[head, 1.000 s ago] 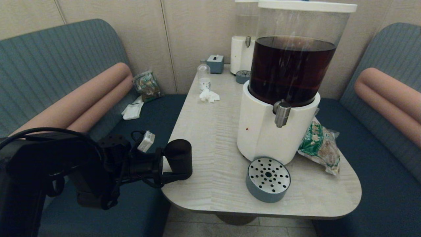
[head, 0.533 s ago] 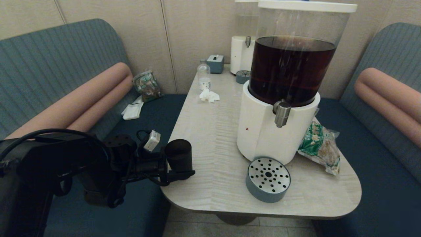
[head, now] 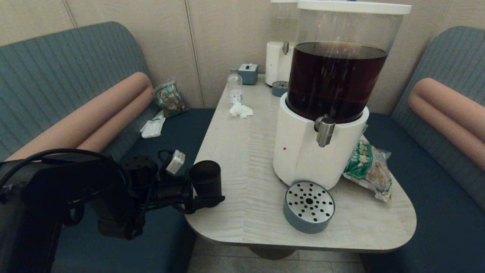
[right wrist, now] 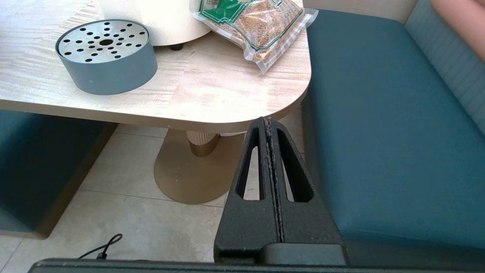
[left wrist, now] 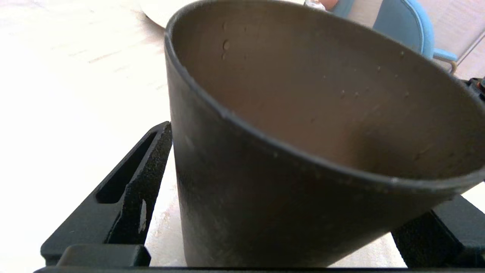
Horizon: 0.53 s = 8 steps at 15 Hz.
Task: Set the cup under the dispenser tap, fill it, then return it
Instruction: Pick up the cup
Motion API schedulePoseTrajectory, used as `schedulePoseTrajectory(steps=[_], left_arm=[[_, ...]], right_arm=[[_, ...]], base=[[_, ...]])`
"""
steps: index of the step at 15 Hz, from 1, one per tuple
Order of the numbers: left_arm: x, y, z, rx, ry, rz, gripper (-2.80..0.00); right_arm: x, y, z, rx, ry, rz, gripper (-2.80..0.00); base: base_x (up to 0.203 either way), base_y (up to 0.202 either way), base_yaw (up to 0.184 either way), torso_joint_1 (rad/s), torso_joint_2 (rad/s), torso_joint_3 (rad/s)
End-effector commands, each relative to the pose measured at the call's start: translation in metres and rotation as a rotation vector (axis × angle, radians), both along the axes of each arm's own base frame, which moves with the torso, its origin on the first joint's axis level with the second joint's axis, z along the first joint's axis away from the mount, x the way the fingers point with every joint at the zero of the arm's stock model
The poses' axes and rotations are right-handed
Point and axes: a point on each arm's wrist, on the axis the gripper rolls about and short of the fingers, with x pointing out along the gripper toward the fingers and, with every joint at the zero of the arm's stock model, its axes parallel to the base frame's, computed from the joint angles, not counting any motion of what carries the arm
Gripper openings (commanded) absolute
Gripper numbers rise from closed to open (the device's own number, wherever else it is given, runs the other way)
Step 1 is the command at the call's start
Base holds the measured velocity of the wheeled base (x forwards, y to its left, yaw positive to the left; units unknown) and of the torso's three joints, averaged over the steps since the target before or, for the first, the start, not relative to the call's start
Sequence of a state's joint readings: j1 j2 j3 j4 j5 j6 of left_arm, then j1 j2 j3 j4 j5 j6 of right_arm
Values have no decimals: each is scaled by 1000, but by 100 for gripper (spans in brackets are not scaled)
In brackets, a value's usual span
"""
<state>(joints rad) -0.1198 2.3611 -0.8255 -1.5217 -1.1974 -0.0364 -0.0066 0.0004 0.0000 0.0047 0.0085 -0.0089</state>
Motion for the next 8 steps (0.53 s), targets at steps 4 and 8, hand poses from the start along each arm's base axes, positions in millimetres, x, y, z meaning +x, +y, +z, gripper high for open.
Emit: schedulePoseTrajectory(steps=[4,8], left_arm=[[-3,0,9,-3,-23,-7,0],[-5,1,7,-1,-12,-5,0]], right_arm=[[0,0,0,0,1,0,-280],[0,0,0,0,1,1,-280]], base=[[0,0,0,0,0,0],[0,0,0,0,0,0]])
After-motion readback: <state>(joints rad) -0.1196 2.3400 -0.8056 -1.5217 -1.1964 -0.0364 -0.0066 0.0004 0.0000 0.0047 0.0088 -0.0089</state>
